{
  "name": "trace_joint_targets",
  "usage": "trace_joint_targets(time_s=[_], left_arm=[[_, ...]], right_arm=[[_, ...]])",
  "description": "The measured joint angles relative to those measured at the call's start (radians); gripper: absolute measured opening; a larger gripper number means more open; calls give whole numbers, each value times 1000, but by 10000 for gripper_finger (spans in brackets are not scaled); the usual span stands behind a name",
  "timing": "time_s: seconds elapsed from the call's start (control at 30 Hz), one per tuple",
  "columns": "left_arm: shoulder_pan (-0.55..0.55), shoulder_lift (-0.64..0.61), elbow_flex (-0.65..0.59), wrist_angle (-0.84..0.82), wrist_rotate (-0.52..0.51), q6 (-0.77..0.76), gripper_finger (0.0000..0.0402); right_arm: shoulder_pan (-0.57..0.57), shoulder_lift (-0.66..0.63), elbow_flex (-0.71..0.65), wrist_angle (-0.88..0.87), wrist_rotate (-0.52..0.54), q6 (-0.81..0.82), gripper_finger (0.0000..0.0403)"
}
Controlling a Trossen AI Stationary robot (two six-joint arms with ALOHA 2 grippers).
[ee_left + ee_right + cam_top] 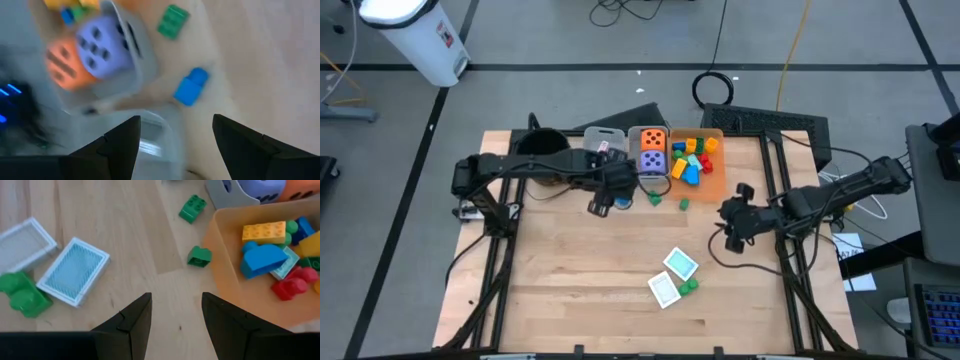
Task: Pick & Place Toys
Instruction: Put the blue game piece into the orange bin
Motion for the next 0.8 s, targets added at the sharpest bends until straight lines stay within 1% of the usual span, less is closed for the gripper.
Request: trace_joint_targets(time_s=[0.07, 0.1, 0.2, 0.27, 0.37, 0.53, 0.63, 0.73, 0.8], left_arm=[[11, 0, 0, 51, 0, 112, 255], [21, 0, 0, 71, 20, 145, 255], [63, 0, -5, 104, 135, 183, 255], [104, -1, -35, 125, 210, 201, 255], [164, 1, -92, 126, 272, 279, 255], [209, 1, -204, 184, 308, 477, 255], [210, -1, -264, 271, 321, 577, 255], [208, 1, -312, 356, 335, 610, 255], [209, -1, -346, 420, 343, 622, 255]], right_arm=[[-1, -9, 0, 0, 0, 35, 164], [-1, -13, 0, 1, 0, 54, 164], [-1, -13, 0, 8, 0, 122, 164], [-1, -11, 0, 8, 0, 190, 164], [-2, -6, 0, 19, 20, 302, 164], [-7, -6, 0, 38, 31, 449, 164], [-7, -4, 0, 45, 61, 518, 164], [-6, 0, 0, 50, 100, 573, 164], [-7, 7, 0, 62, 106, 587, 164]])
